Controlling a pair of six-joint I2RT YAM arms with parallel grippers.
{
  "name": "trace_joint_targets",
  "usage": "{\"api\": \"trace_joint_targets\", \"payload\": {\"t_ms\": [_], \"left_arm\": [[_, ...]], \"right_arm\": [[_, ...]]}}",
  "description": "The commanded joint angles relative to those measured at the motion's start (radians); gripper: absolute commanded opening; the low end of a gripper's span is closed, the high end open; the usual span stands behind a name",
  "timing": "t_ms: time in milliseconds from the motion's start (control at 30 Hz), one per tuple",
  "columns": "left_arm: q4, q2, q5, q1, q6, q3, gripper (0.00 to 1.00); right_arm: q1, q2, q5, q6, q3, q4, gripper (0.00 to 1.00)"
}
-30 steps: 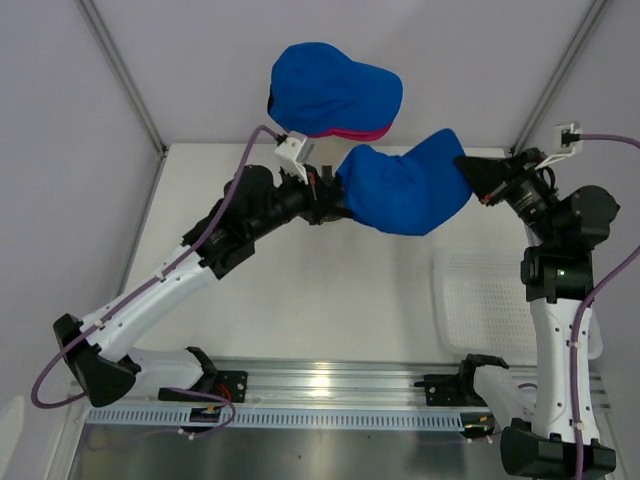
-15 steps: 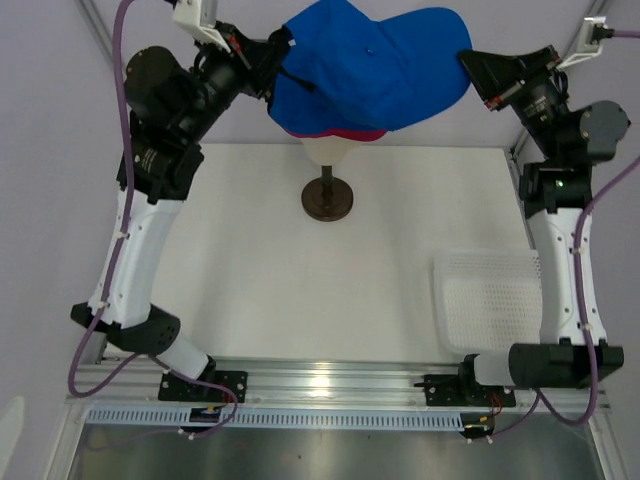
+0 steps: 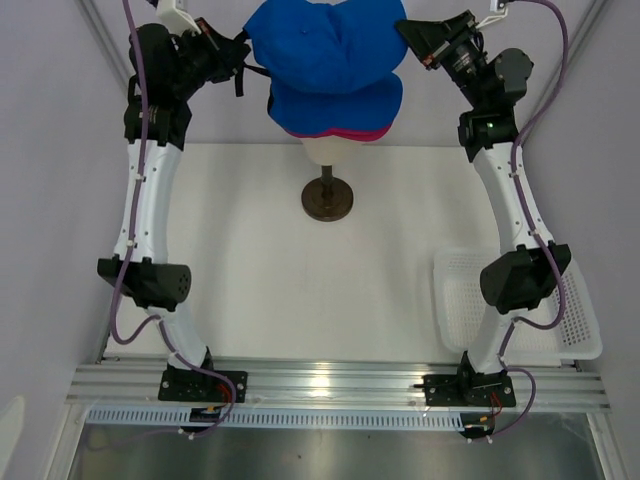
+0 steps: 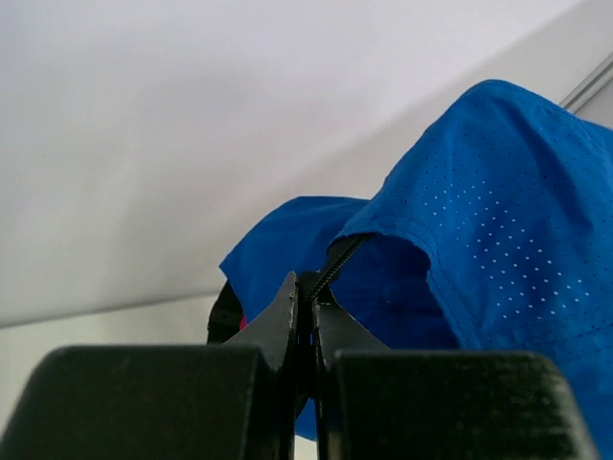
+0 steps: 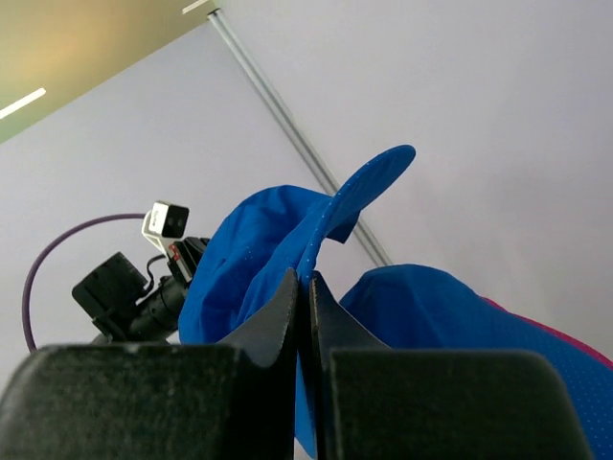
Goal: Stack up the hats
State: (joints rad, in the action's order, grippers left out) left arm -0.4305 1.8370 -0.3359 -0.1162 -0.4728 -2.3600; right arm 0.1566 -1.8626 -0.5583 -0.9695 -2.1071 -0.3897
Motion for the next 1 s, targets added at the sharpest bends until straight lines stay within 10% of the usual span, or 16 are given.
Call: {"api": "trace_joint_targets", "payload": {"t_ms": [0,500,967], "left_arm": [[0.007,0.025,-0.028,0.047,-0.085,-0.065,0.01],[-0.224,0.084,-0.042,0.139,0.045,-0.019,0.01],[-0.105,0.159,-0.008,0.075,0.014,0.033,0.01]], "right_arm": [[-0.011,-0.017,0.167,0.005,-0.071,0.069,0.0],[0.083,0.017,0.369,0.136,0.041,0.308,0.0],[0.116,0.206,0.531,0.284,0.306,0.313,0.0]]}}
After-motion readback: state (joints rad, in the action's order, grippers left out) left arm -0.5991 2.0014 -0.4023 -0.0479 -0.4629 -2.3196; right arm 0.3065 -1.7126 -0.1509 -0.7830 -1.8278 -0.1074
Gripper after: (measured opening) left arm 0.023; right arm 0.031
